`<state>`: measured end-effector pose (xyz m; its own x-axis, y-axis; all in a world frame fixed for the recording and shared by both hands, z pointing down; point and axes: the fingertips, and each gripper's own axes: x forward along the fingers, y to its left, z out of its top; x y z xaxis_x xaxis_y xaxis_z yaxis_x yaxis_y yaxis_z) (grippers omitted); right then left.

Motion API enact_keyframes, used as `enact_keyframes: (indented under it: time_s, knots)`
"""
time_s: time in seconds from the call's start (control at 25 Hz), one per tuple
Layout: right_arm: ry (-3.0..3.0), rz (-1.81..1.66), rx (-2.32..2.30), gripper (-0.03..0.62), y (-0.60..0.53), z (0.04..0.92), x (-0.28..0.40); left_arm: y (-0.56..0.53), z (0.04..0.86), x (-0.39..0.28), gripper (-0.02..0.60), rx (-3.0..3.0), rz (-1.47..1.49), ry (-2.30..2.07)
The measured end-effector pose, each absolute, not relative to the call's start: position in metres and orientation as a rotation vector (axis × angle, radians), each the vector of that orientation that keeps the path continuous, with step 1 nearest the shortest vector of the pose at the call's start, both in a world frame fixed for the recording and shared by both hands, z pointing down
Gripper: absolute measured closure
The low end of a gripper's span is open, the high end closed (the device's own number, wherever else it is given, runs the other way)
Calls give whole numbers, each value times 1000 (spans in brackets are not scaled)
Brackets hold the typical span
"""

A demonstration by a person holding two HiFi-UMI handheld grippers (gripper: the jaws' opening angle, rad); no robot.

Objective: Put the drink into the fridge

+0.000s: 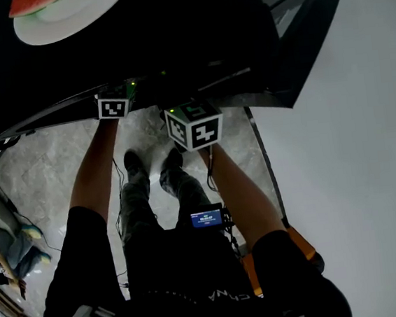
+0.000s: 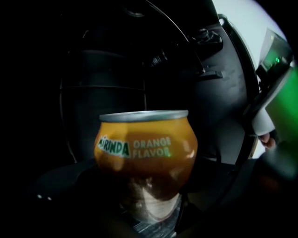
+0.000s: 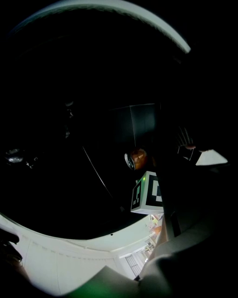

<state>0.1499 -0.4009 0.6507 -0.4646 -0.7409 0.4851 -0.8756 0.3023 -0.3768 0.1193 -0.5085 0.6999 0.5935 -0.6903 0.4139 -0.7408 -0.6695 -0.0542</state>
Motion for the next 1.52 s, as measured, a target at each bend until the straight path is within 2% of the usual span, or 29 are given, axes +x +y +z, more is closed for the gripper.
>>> enact_keyframes:
  time_s: [0.36, 0.6, 0.8, 1.12, 1.2, 1.24, 1.36, 1.44, 1.52]
  knots:
    - [-2304, 905, 1461, 579, -404, 657, 143, -487, 703, 103, 225, 2688, 699, -1193]
    - [-2253, 901, 1406, 580, -390, 644, 138, -434, 688, 72, 224, 2587, 743, -1198]
    - [-2326, 887, 1265, 579, -376, 605, 133, -375, 652, 53, 224, 2532, 721, -1126]
    - [-2484, 826, 960, 580, -341, 527, 143, -329, 581, -3, 235, 2499, 526, -976]
    - [-2493, 741, 904, 579, -328, 504, 142, -323, 566, -14, 258, 2526, 502, -969]
    - [-2503, 698, 894, 580, -323, 493, 140, -323, 559, -19, 292, 2538, 493, -977]
    - [-2528, 617, 936, 580, -321, 467, 134, -326, 543, -28, 458, 2571, 481, -1022]
    - [-2504, 575, 1019, 579, -325, 466, 131, -326, 531, -25, 543, 2597, 462, -1013]
    - [-2462, 543, 1151, 580, -333, 477, 130, -326, 521, -19, 566, 2633, 457, -969]
